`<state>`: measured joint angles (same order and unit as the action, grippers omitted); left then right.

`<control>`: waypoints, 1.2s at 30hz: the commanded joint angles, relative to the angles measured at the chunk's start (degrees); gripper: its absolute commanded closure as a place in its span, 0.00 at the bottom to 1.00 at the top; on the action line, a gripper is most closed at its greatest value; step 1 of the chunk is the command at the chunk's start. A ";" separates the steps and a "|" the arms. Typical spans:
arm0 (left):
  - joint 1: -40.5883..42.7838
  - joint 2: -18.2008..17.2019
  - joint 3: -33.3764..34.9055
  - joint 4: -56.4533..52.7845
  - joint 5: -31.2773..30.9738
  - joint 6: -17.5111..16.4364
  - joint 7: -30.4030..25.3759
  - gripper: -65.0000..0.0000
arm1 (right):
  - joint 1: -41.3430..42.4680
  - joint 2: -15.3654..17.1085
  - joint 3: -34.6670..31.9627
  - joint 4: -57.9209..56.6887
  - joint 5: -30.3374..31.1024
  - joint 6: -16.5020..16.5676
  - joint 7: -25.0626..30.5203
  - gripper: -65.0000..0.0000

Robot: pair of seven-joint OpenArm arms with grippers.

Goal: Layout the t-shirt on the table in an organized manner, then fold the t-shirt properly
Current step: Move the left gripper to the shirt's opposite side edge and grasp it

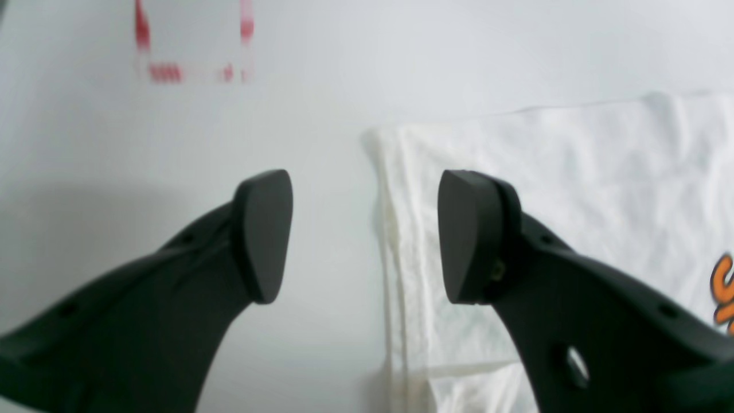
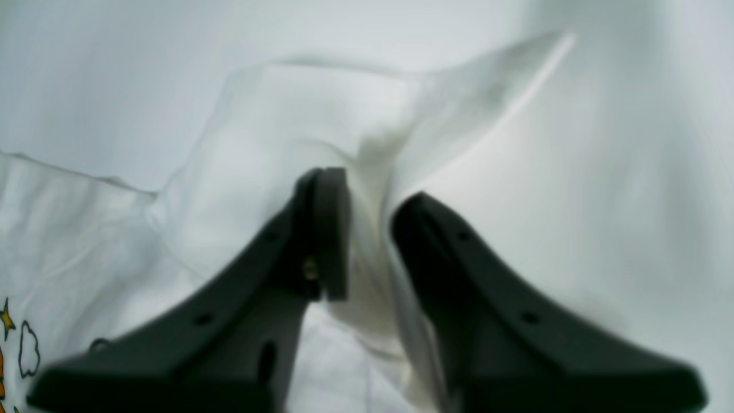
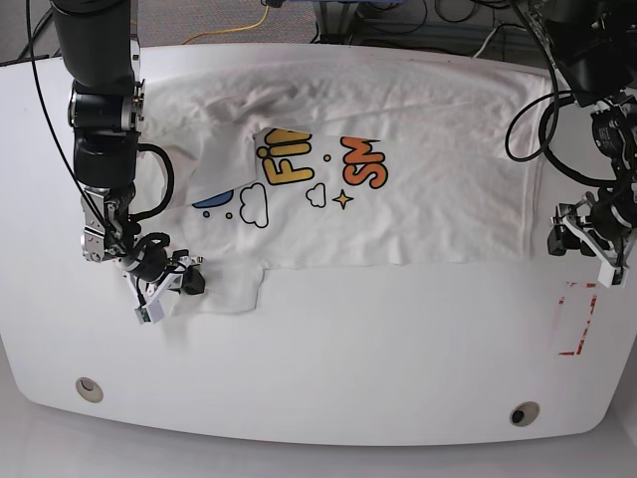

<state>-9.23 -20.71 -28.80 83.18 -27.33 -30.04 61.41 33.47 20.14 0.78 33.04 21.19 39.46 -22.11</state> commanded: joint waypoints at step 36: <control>-13.31 0.45 8.53 -30.39 -0.58 -2.97 -9.14 0.21 | 1.91 0.83 0.15 1.20 1.01 0.54 1.32 0.91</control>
<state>-21.28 -19.92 -20.34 52.14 -27.09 -32.93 52.16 33.43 20.18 0.73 33.06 21.19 39.46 -22.13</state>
